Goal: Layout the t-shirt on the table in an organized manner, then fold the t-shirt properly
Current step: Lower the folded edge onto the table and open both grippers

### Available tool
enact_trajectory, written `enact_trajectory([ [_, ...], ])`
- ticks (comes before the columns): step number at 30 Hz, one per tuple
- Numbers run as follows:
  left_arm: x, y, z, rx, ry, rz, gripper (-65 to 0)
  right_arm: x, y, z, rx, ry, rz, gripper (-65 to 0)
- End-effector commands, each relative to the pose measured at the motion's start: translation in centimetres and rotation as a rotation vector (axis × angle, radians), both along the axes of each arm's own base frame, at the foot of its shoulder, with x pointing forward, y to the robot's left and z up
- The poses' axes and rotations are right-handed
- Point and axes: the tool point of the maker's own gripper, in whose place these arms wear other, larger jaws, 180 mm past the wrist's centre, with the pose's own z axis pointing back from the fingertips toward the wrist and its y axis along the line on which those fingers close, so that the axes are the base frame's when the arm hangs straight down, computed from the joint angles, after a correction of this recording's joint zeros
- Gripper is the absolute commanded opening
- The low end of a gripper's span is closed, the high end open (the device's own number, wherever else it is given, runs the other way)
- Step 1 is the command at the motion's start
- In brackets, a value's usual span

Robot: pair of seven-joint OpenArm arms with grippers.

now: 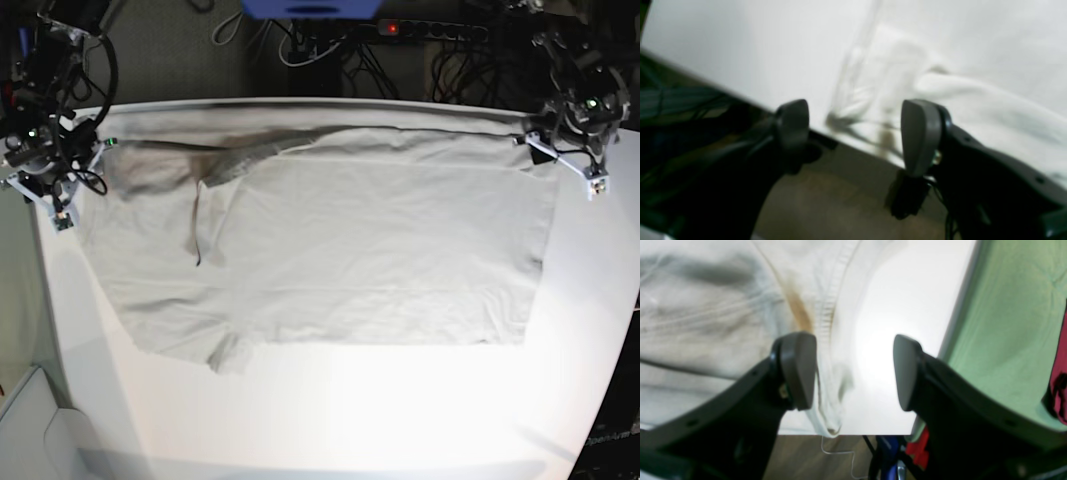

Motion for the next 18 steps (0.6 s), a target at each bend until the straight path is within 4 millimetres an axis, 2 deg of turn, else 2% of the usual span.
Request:
enact_trajectory([
  [1,0.42,0.54,0.58,0.017,-0.016,0.005,-22.8,0.72,-0.49,1.04,-0.015,-0.039,-0.002,-27.7],
  [4,0.24,0.43,-0.11,0.001,-0.001,0.009,-22.8,0.72,-0.49,1.04,-0.015,-0.039,-0.002,-27.7],
  [15,0.64,0.30,-0.09,-0.007,-0.010,0.008,-23.1,0.74,-0.42,1.01,-0.016,-0.038,0.001,-27.7],
  [17,0.71,0.29,-0.09,-0.007,-0.011,0.007,-25.5,0.74,-0.42,1.01,-0.016,-0.038,0.001,-27.7],
  [18,0.71,0.29,-0.09,-0.007,-0.011,0.007,-29.1,0.74,-0.42,1.01,-0.016,-0.038,0.001,-27.7],
])
